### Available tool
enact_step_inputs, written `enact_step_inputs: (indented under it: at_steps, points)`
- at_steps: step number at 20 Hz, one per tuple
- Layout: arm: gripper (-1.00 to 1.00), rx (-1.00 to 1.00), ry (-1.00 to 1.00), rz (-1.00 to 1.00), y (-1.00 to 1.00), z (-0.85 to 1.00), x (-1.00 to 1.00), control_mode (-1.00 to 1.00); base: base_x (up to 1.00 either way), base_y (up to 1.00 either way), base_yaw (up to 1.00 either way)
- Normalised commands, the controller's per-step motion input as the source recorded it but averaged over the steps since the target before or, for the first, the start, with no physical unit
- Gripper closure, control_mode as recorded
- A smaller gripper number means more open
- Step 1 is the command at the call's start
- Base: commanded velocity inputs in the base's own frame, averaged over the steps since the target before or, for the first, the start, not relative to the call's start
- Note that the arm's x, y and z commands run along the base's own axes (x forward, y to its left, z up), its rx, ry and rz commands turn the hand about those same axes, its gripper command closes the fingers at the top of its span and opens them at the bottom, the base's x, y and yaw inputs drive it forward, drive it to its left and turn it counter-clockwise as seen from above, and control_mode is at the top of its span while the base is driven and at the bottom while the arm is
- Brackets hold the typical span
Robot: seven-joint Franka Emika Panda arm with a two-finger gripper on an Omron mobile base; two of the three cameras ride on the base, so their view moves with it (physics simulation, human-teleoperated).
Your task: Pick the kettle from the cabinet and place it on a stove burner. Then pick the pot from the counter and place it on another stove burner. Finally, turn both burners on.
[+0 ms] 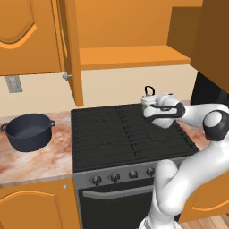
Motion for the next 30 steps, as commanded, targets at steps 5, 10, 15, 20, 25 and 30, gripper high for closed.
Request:
enact_step_inputs:
  at_steps: [5,10,15,20,25,30]
  points:
    - [1.0,0.0,0.0,0.0,-0.02,-0.13,0.18,-1.0,0.0,0.0,0.0]
    - [1.0,0.0,0.0,0.0,-0.02,-0.06,0.07,-1.0,0.0,0.0,0.0]
    - [1.0,0.0,0.0,0.0,0.0,-0.05,0.2,-1.0,0.0,0.0,0.0]
    - [1.0,0.0,0.0,0.0,0.0,-0.06,0.21,-1.0,0.0,0.0,0.0]
    - [1.0,0.0,0.0,0.0,-0.02,-0.1,0.12,-1.0,0.0,0.0,0.0]
    - [1.0,-0.01,0.0,0.0,-0.12,-0.18,0.05,-1.0,0.0,0.0,0.0]
